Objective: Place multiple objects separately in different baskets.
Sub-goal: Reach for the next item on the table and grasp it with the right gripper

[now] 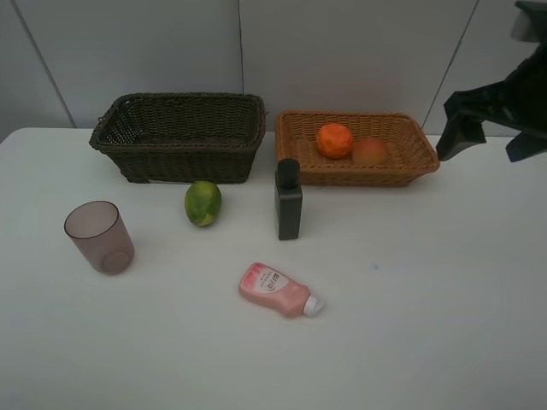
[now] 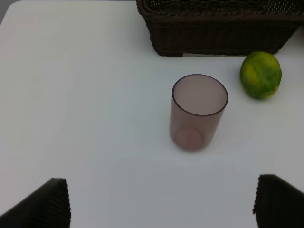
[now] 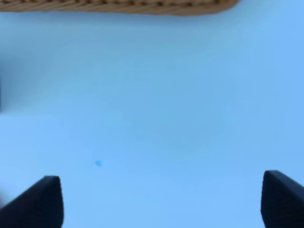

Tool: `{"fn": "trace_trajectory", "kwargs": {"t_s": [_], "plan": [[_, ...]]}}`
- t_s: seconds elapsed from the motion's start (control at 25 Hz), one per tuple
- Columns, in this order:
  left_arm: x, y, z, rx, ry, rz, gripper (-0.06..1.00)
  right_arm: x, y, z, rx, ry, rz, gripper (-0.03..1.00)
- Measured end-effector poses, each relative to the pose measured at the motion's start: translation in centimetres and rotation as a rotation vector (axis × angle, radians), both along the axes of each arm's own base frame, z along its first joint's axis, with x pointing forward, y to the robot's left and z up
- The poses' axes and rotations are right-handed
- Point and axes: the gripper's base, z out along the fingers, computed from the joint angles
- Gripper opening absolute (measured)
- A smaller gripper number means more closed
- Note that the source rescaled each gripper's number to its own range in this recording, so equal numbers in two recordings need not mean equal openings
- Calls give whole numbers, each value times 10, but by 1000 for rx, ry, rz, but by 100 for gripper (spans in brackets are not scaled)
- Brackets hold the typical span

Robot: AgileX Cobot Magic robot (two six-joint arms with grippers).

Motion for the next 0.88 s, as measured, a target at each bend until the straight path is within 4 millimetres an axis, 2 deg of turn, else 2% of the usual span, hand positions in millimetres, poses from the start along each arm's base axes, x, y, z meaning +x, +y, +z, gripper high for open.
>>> {"fn": "trace_trajectory", "kwargs": {"t_s": [0.16,0.36,0.52,0.72,0.88], "plan": [[0,0,0,0,0,0,100,-47,-14,9,9,-58,-25,84],[0,0,0,0,0,0,100,-105,-23,27,40,-234,-26,84],[0,0,0,0,0,0,100,-144,-30,37,62,-357,-28,84],[0,0,0,0,0,0,100,-182,-36,43,69,-443,-22,84],[0,0,0,0,0,0,100,-200,-39,38,41,-486,21,84]]}}
